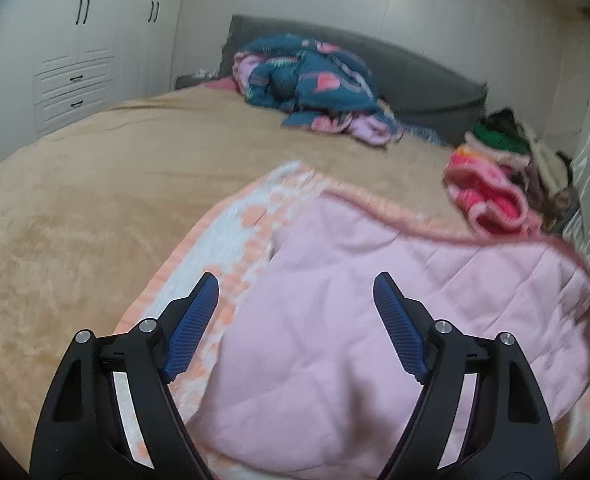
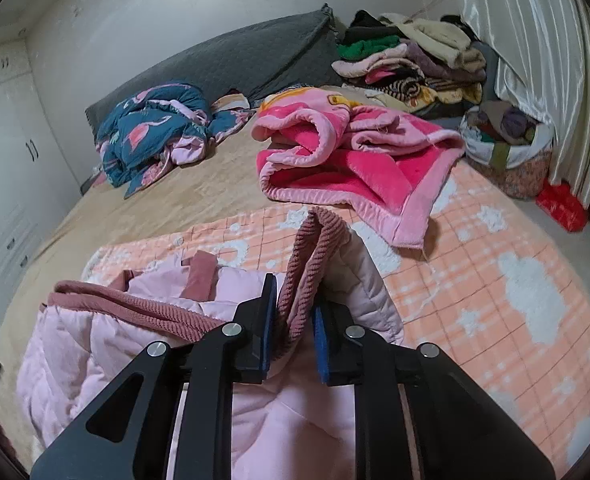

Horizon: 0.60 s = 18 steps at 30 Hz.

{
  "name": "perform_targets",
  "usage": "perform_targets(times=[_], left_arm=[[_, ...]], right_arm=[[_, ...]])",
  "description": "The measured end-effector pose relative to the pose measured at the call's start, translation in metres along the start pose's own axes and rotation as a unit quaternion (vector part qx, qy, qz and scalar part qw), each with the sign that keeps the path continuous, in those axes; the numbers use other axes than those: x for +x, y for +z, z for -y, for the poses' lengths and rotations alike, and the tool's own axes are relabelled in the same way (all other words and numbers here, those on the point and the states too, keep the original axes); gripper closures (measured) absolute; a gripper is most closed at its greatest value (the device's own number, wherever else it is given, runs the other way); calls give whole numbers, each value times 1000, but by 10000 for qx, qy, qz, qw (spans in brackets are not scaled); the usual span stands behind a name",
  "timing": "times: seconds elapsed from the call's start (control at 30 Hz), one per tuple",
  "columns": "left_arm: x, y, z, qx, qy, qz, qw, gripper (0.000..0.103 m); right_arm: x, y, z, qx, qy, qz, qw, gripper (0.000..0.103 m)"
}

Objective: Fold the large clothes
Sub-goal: 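Open both tools to release the folded jacket edge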

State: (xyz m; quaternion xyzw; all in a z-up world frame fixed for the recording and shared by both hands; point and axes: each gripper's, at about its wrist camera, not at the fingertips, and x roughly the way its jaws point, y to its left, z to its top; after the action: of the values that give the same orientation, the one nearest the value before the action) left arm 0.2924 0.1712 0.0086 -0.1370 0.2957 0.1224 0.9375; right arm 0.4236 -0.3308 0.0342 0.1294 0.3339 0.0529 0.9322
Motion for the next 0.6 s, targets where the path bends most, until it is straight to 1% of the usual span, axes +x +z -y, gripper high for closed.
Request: perform_targets(times=[0.03,0.07,0.1,0.13,0.17,0.23,0.27,0.3,0.4,0.47,0.53,0.6], left_arm=[[4,-2,-3,13,2,-76,10000,27],[6,-4,-5,19,-18,-133,9999,26],[8,-6,-7,37,-52,-179,9998,26],[9,-7,-8,70,-44,-195,9998,26],[10,-8,-8,110,-21,-212,9997,25],[11,-10,-11,88,-59,-268,9996,24],[11,-10,-11,64,-104,-300,9995,21],[12,-11,-12,44,-168,-381,9991,17],[16,-14,-18,-45,-246,-513,9984,12],[18,-18,-21,-79,-246,-610,9978,10],[21,-21,-25,-166,-349,-716,9967,10],[24,-26,-29,-286,-487,-843,9948,10]], right_arm=[[-1,0,1,91,84,2,9999,74],[-3,0,1,151,146,22,9998,52],[-8,0,2,224,145,101,9996,27],[-14,0,2,246,178,193,9994,24],[-17,0,2,200,265,191,9993,24],[-25,-1,-3,42,304,209,9993,24],[-32,-3,-5,-106,296,248,9992,24],[-37,-5,-6,-210,300,274,9990,21],[-48,-17,-7,-600,248,307,9974,11],[-48,-30,-3,-879,96,188,9959,10],[-43,-43,2,-1035,-14,-9,9946,10],[-36,-55,9,-1070,-22,-208,9940,10]])
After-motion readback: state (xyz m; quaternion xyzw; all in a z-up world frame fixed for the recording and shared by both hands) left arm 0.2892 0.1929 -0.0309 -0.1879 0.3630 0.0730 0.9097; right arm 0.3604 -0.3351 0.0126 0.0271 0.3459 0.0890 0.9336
